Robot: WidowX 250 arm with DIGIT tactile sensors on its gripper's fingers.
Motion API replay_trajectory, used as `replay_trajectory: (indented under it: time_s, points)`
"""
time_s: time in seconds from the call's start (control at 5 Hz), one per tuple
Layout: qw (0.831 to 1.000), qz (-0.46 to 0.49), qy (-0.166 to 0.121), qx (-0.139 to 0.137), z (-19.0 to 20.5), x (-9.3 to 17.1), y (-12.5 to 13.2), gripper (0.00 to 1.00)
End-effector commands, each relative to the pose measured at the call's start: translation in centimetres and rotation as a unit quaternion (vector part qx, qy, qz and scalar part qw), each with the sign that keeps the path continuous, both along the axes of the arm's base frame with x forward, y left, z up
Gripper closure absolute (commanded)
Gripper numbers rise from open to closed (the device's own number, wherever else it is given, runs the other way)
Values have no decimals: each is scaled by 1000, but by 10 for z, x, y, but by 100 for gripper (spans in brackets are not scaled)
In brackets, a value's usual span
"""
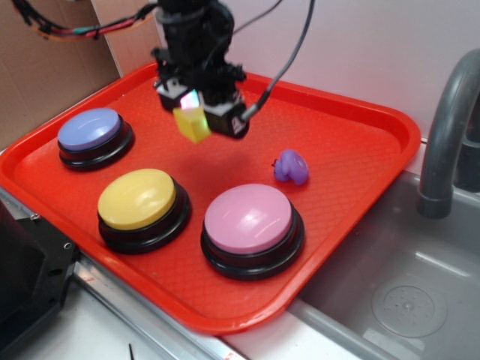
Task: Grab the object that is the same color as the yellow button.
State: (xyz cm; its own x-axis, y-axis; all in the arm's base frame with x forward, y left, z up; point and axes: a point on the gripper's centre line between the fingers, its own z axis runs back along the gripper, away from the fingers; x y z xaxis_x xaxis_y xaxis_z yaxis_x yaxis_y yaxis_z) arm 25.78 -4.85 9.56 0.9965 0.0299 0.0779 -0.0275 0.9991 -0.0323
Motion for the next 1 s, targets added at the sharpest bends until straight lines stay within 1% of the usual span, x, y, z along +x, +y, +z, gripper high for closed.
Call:
replay_trajectory:
  time_s: [0.0,0.2,0.4,0.6,0.8]
  points:
    - [999,3,-49,16,87,-21,37,100]
    - [997,64,-31,24,102,-41,56,100]
    - [994,102,-39,-21,101,-42,69,100]
    - [993,106,-42,-14,110,-36,75,100]
    - [995,96,-39,3,109,-35,72,100]
